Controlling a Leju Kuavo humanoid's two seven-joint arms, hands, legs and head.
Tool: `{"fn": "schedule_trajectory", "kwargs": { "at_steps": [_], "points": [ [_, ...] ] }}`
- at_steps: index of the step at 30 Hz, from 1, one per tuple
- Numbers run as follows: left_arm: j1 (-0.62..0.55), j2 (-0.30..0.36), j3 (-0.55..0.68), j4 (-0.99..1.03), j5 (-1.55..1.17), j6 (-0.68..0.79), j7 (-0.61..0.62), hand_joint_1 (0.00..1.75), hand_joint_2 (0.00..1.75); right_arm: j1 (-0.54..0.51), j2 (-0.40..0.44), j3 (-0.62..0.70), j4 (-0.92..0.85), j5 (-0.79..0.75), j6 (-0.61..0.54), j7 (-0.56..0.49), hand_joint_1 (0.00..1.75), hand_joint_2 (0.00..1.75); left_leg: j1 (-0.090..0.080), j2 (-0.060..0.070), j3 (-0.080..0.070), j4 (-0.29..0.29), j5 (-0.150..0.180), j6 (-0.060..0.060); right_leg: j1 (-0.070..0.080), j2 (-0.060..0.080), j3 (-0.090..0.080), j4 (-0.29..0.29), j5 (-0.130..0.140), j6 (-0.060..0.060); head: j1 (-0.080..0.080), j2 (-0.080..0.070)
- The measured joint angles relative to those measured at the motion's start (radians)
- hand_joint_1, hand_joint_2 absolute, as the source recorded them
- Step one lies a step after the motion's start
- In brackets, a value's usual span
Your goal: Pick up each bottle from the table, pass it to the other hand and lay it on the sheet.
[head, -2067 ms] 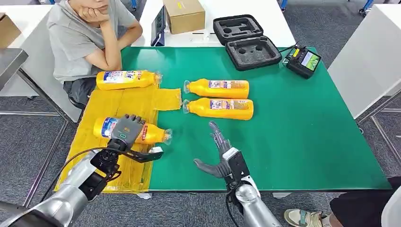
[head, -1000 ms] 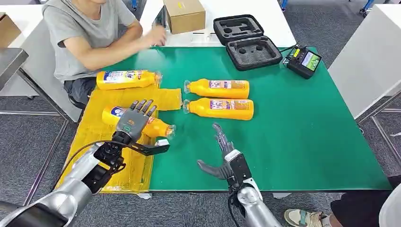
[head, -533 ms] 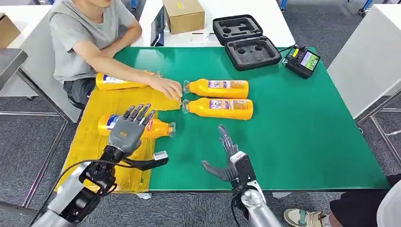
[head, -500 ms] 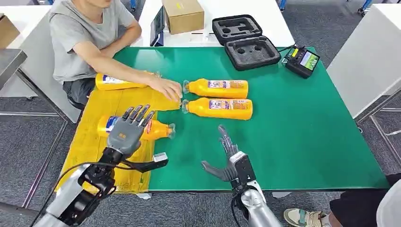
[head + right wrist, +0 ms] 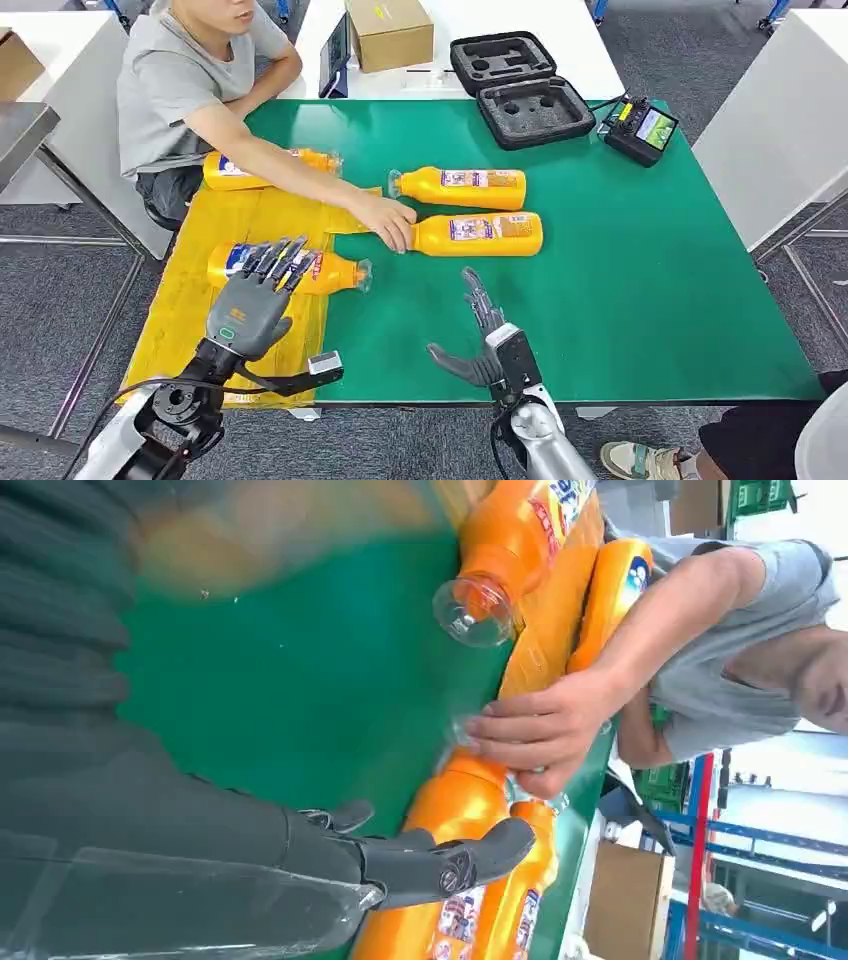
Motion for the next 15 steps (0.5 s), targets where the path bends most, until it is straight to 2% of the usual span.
{"fn": "schedule_trajectory", "kwargs": {
  "at_steps": [5,8,10,15],
  "points": [
    [-0.002,0.0,0.005,0.0,0.109,0.01,-0.072,0.0,1.75,0.007,0.0,0.0,-0.017,0.001,-0.002,0.0,0.0,1.75,0.0,0.0,0.0,0.0,0.0,0.0,0.0,0.0,0.0,0.0,0.0,0.0,0.0,0.0],
    [-0.003,-0.007,0.015,0.0,0.301,0.011,-0.176,0.0,1.75,0.014,0.0,0.001,-0.035,0.003,-0.002,0.0,0.0,1.75,0.0,0.0,0.0,0.0,0.0,0.0,0.0,0.0,0.0,0.0,0.0,0.0,0.0,0.0],
    [-0.002,-0.032,0.032,0.004,0.447,0.022,-0.249,0.0,1.75,0.021,0.0,0.003,-0.056,0.012,-0.003,0.0,0.0,1.75,0.0,0.0,0.0,0.0,0.0,0.0,0.0,0.0,0.0,0.0,0.0,0.0,0.0,0.0],
    [0.008,-0.093,0.056,0.009,0.569,0.015,-0.311,0.0,1.75,0.037,0.001,0.012,-0.105,0.019,-0.011,0.0,0.0,1.75,0.0,0.0,0.0,0.0,0.0,0.0,-0.001,0.0,0.0,0.0,0.0,0.0,0.0,0.0]
  ]
}}
